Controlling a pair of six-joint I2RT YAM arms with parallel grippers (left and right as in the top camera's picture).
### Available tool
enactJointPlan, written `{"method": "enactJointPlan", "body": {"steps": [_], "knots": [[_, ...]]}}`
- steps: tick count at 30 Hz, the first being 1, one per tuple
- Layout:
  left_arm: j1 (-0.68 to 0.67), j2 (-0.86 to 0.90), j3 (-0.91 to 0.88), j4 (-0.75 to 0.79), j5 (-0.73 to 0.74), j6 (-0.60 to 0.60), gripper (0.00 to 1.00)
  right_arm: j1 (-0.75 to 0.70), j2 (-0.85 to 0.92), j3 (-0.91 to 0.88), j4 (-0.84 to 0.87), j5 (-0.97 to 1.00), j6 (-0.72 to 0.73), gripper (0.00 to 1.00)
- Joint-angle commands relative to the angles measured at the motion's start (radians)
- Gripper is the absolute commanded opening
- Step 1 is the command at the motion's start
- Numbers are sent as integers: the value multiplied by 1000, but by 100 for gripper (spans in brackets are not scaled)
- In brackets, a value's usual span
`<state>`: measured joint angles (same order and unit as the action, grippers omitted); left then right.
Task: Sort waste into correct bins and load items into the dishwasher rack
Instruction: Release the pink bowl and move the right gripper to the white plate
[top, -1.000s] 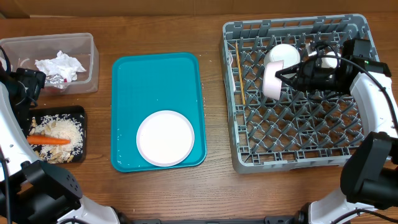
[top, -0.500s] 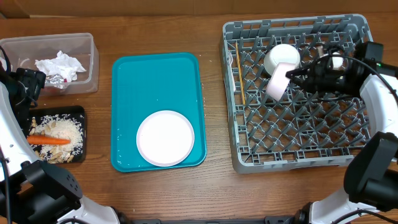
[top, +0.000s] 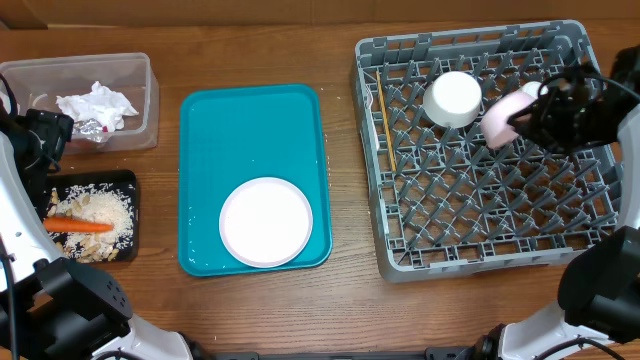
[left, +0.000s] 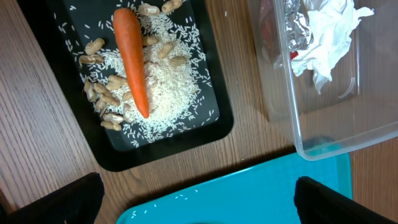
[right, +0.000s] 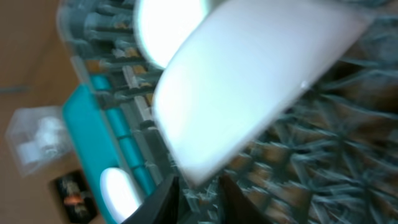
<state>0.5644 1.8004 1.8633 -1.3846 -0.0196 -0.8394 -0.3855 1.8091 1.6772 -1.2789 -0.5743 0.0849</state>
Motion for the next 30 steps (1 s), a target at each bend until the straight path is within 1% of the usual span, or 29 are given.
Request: {"method": "enactJointPlan", "body": {"steps": [1,3,6,7,11,16,19,22,23,25,26,30], "knots": [[-2,-1,0,-2,-14,-14,100,-10,-8,66,-40,250,28,29],[-2,-1,0,-2,-14,-14,100,-10,-8,73,-43,248,28,28],[-2,-1,0,-2,-14,-13,100,-10,-8,74,-38,215,28,17],[-2,-1,0,-2,-13,-14,100,-10,-8,74,-34,188,27,16],[-2,-1,0,-2,-13,-14,100,-10,-8,75,-26,61,20,16],[-2,-1,0,-2,-14,-13,100,-8,-8,75,-52,91,16,14],[-2,-1,0,-2,-14,-14,100,-8,-8,75,-81,128,16,4],[-2,-1,0,-2,-14,-14,100,-8,-8,74,-130,129,-10,4],[-2,-1,0,-2,-13,-14,100,-8,-8,74,-151,129,-23,6],[-2,-1,0,-2,-13,-13,100,-7,-8,74,-190,129,-41,15],[-2,-1,0,-2,-14,-14,100,-8,-8,74,-204,129,-49,17],[-2,-1,0,-2,-13,-14,100,-8,-8,74,-243,180,-66,18]]}}
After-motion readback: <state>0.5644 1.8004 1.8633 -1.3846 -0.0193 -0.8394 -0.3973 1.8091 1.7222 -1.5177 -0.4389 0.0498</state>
